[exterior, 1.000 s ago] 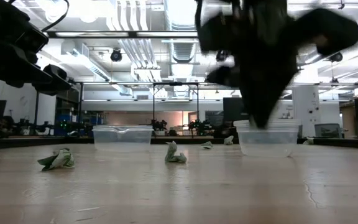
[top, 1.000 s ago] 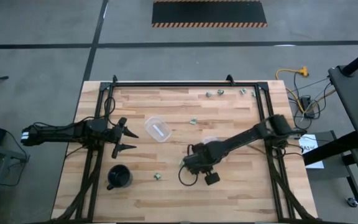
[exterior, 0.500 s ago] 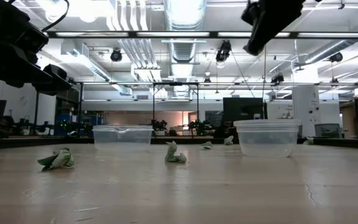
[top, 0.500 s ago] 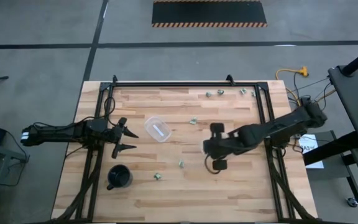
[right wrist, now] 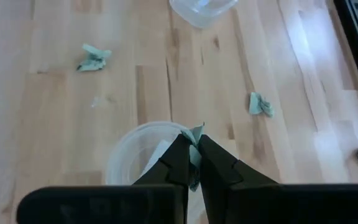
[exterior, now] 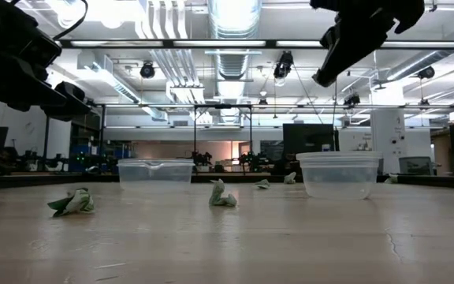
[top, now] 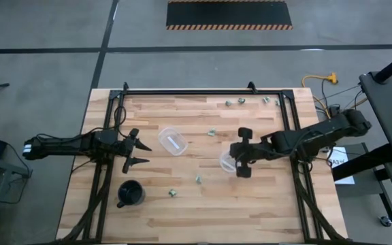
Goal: Pick and place Stevia / Truvia into bins
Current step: Put the white stevia packet into the right transparent container
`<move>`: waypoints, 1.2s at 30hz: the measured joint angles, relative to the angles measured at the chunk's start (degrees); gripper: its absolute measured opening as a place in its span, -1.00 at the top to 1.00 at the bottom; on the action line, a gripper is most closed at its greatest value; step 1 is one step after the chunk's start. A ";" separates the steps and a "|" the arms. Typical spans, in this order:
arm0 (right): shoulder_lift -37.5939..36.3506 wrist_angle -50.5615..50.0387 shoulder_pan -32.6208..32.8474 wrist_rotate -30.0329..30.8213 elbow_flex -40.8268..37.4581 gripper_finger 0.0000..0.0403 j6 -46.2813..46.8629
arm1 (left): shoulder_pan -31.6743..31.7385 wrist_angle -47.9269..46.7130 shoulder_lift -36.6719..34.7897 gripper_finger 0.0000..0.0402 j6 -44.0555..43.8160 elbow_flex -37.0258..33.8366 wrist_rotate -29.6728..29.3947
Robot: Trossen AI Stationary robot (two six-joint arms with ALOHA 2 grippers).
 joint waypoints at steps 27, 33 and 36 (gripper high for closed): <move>-1.19 0.54 -1.59 -0.12 -0.58 0.93 -2.99 | 0.00 0.00 0.00 -0.04 0.00 -0.01 -0.01; -1.18 0.54 -1.58 -0.11 -0.58 0.93 -2.54 | -0.01 -0.05 -0.04 -0.04 0.00 -0.01 -0.02; -1.13 0.50 -1.57 -0.12 -0.58 0.93 -2.51 | 0.01 -0.07 0.00 -0.04 0.00 -0.01 0.00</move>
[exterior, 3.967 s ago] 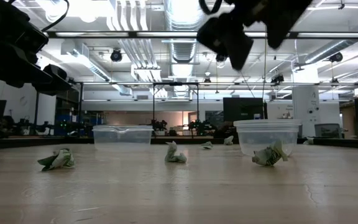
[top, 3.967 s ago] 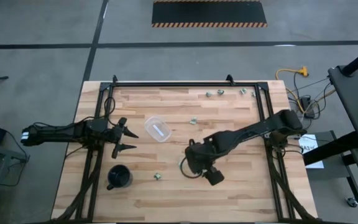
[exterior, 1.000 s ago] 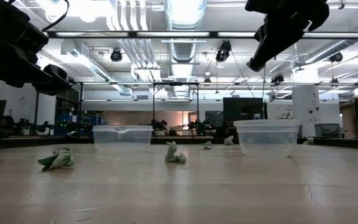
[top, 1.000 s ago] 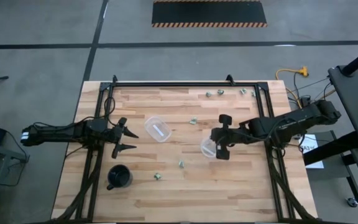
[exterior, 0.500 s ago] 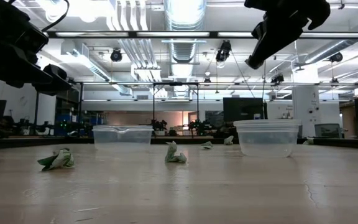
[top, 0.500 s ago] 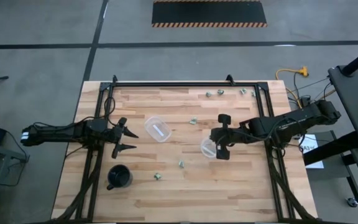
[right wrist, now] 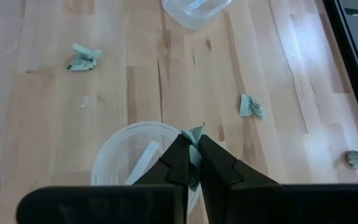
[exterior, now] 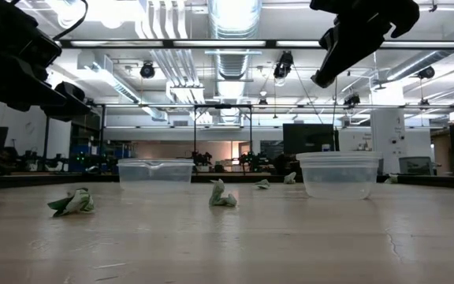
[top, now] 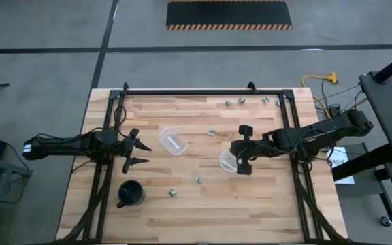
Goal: Pick and place Stevia / Truvia into bins
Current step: Put the white stevia packet into the right transparent container
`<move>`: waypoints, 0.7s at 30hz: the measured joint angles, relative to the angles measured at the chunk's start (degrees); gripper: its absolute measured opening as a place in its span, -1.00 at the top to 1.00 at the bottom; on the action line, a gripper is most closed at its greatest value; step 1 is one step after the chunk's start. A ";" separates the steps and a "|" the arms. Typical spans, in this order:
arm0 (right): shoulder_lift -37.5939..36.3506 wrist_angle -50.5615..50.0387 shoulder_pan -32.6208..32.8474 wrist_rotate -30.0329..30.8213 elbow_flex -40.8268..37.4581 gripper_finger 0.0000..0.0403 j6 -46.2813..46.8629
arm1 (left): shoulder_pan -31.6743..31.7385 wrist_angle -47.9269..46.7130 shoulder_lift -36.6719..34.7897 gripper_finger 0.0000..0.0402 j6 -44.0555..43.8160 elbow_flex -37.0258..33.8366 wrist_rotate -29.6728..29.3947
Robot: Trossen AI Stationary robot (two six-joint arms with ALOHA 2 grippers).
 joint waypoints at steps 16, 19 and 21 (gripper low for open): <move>0.00 0.02 -0.01 -0.68 0.00 0.93 3.45 | -0.01 0.06 0.00 -0.04 0.00 0.01 -0.01; 0.00 0.00 0.00 -0.70 0.00 0.93 3.81 | 0.00 0.07 -0.02 -0.04 0.00 0.00 -0.01; 0.00 0.02 0.00 -0.80 0.00 0.93 3.82 | 0.00 0.06 0.00 -0.04 0.00 0.00 -0.01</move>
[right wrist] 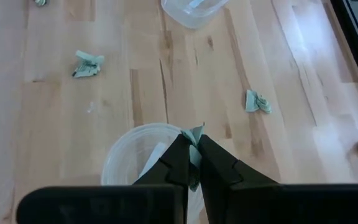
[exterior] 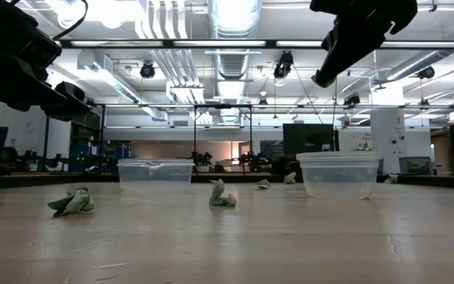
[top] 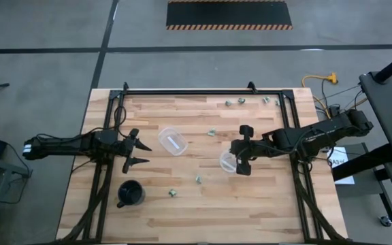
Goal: Pick and place Stevia / Truvia into bins
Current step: Put the white stevia packet into the right transparent container
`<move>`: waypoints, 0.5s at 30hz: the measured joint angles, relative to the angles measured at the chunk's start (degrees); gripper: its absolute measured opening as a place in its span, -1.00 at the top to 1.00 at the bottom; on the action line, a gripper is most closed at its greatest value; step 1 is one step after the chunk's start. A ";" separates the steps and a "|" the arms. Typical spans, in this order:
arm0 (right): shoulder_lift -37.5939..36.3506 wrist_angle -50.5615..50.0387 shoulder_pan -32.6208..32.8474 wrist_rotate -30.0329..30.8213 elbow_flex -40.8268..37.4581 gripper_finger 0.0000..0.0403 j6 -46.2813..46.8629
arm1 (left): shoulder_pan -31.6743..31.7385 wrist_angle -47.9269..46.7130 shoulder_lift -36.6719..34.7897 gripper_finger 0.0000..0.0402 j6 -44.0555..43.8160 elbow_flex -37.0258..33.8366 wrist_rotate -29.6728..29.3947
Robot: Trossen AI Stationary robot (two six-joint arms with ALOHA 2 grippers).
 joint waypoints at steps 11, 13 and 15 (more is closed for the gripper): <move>0.00 0.00 0.02 -1.17 0.00 0.66 0.42 | 0.00 -0.02 0.00 -0.04 0.00 0.02 0.00; 0.00 0.00 0.00 -1.17 0.00 0.57 0.44 | -0.01 0.00 0.00 -0.04 0.00 0.00 0.00; 0.00 0.01 0.00 -1.17 0.00 0.49 0.46 | 0.00 -0.01 0.00 -0.04 0.00 0.02 0.00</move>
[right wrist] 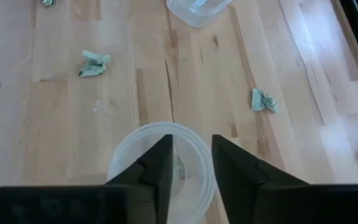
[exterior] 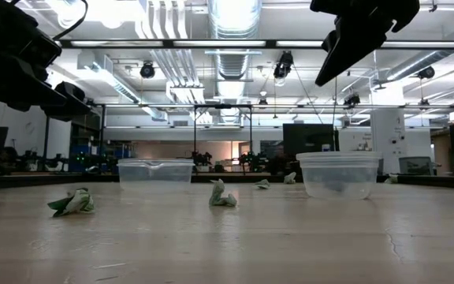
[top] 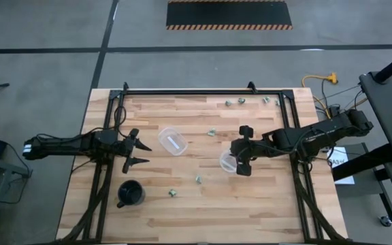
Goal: Pick and place Stevia / Truvia into bins
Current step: Put the white stevia packet into the right transparent container
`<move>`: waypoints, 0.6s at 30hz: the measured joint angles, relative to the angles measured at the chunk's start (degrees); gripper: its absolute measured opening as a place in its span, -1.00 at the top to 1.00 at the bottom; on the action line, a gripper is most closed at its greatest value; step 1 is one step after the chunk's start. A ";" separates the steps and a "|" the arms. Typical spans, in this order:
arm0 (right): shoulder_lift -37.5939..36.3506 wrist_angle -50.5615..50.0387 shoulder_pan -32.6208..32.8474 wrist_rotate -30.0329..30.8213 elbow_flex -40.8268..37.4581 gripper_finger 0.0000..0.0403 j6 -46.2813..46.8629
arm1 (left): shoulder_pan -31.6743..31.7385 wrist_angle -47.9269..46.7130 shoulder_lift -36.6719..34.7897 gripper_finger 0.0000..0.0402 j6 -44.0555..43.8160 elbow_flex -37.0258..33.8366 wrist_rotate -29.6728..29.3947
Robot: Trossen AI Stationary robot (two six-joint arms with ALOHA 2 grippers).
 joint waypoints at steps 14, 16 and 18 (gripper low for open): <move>0.00 -0.01 0.00 0.02 0.00 -0.05 3.87 | 0.00 -0.02 -0.02 -0.04 0.00 -0.02 0.00; 0.00 0.02 0.00 0.15 0.00 -0.13 3.89 | 0.00 0.01 -0.03 -0.04 0.00 0.00 0.00; 0.00 0.02 -0.02 0.56 0.00 -0.21 3.89 | -0.01 -0.03 -0.01 -0.04 0.00 0.00 0.00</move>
